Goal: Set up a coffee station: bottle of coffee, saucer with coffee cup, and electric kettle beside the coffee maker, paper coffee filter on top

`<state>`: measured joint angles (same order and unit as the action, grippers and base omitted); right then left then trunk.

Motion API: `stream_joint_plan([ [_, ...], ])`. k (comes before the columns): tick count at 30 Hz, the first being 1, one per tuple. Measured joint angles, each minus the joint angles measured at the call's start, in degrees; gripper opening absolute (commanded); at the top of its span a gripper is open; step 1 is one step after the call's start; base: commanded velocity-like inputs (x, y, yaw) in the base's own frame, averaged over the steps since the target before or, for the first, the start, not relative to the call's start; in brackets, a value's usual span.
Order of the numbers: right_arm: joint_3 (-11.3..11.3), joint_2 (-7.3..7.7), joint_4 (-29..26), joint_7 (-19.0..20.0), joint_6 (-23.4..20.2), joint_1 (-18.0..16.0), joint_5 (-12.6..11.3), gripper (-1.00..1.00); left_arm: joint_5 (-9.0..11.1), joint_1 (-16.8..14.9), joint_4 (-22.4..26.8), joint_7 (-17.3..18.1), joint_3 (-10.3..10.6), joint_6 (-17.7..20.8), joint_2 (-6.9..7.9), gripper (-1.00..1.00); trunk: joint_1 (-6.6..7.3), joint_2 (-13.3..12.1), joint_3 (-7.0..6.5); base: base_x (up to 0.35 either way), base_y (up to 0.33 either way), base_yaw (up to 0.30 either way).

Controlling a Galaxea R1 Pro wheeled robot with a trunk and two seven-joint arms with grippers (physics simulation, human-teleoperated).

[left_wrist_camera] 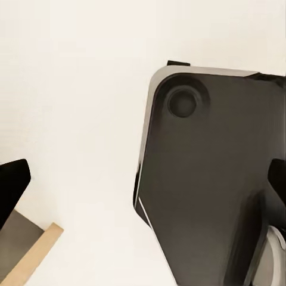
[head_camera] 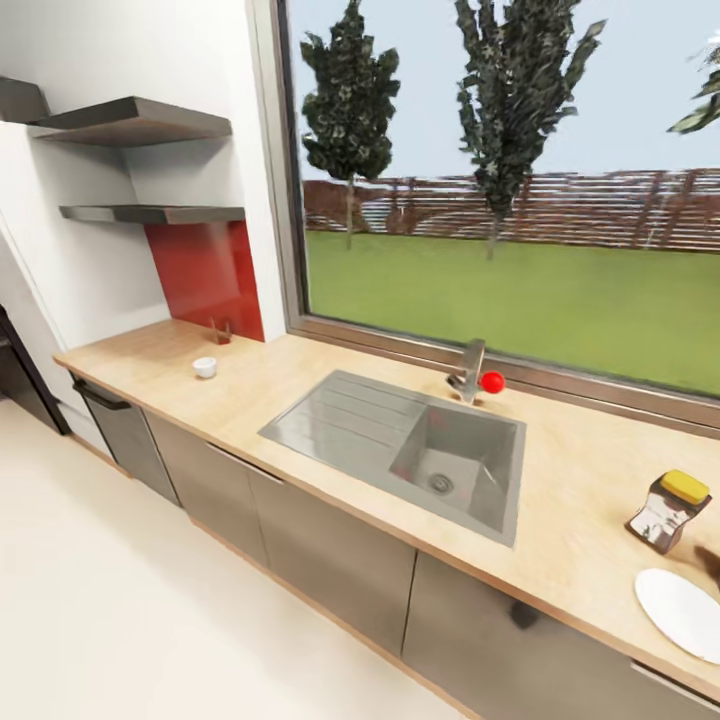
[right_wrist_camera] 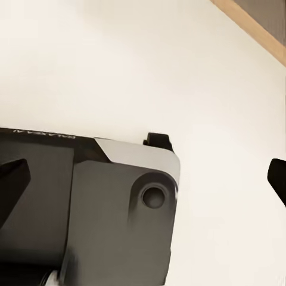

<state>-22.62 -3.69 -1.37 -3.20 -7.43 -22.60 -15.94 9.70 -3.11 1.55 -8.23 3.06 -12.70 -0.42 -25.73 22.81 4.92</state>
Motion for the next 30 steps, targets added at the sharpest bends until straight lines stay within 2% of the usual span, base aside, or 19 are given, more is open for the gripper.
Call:
stream_joint_plan([
  [11, -0.01, 0.05, -0.02, 0.02, -0.14, 0.00, 0.02, 1.00, 0.00, -0.01, -0.01, 0.00, 0.09, 0.05, 0.00, 1.00, -0.01, -0.01, -0.87, 0.201, 0.271, 0.078],
  [23, 0.00, 0.01, -0.02, 0.01, -0.13, 0.01, 0.02, 1.00, 0.00, -0.01, -0.01, -0.01, 0.10, 0.05, 0.00, 1.00, -0.01, -0.01, -1.92, 0.106, 0.329, 0.053],
  [30, 0.00, 0.09, -0.01, 0.01, -0.07, -0.01, -0.02, 1.00, 0.00, 0.00, 0.00, -0.01, 0.02, 0.03, 0.00, 1.00, -0.01, -0.02, -2.42, 0.096, 0.333, 0.184],
])
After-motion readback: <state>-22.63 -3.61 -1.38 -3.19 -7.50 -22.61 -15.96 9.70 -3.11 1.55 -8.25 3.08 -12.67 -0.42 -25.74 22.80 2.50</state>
